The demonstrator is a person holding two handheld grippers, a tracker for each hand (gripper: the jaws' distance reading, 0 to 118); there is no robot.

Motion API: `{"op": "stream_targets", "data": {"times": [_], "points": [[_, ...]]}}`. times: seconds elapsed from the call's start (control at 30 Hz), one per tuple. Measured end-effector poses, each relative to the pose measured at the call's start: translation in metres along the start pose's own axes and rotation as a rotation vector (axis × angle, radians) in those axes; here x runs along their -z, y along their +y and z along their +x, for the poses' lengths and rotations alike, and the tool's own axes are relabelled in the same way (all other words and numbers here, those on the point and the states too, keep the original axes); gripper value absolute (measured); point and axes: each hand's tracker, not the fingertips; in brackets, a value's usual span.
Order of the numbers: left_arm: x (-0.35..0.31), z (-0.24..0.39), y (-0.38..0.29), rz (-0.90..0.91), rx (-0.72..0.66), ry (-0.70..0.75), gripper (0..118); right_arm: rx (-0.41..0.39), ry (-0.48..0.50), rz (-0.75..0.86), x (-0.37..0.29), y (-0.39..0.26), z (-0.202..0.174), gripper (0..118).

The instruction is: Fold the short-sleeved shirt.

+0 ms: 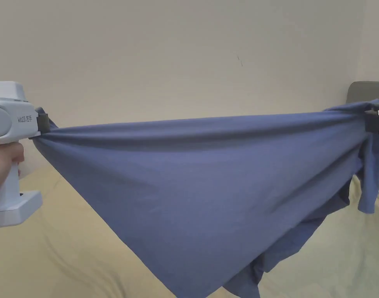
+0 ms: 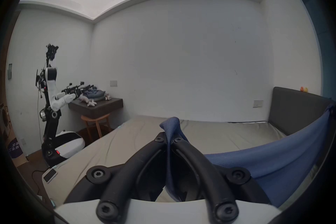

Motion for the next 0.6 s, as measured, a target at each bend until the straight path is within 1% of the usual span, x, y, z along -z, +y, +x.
{"op": "stream_targets", "data": {"times": [0.1,0.2,0.3,0.33,0.37,0.43,0.53,0.6], "points": [[0.04,0.013,0.002,0.02,-0.022,0.017,0,0.008,-0.031,0.003,0.043,0.007,-0.011,6],[0.08,0.02,-0.001,0.022,-0.055,0.003,0,0.027,-0.063,0.024,0.085,0.006,-0.019,6],[0.118,0.031,-0.007,0.044,-0.035,0.019,0,0.037,-0.076,0.024,0.125,-0.002,-0.028,6],[0.13,0.035,-0.013,0.06,-0.033,0.023,0,0.013,-0.083,0.055,0.137,-0.005,-0.031,6],[0.142,0.039,-0.018,0.048,-0.021,0.045,0,0.02,-0.083,0.036,0.149,-0.01,-0.035,6],[0.165,0.045,-0.031,0.024,-0.018,0.054,0,-0.003,-0.057,-0.002,0.176,-0.022,-0.042,6],[0.193,0.053,-0.055,0.025,-0.028,0.048,0,-0.008,-0.079,-0.01,0.212,-0.044,-0.054,6],[0.207,0.06,-0.08,0.007,0.006,0.062,0,0.008,-0.083,-0.026,0.232,-0.066,-0.06,6]]}}
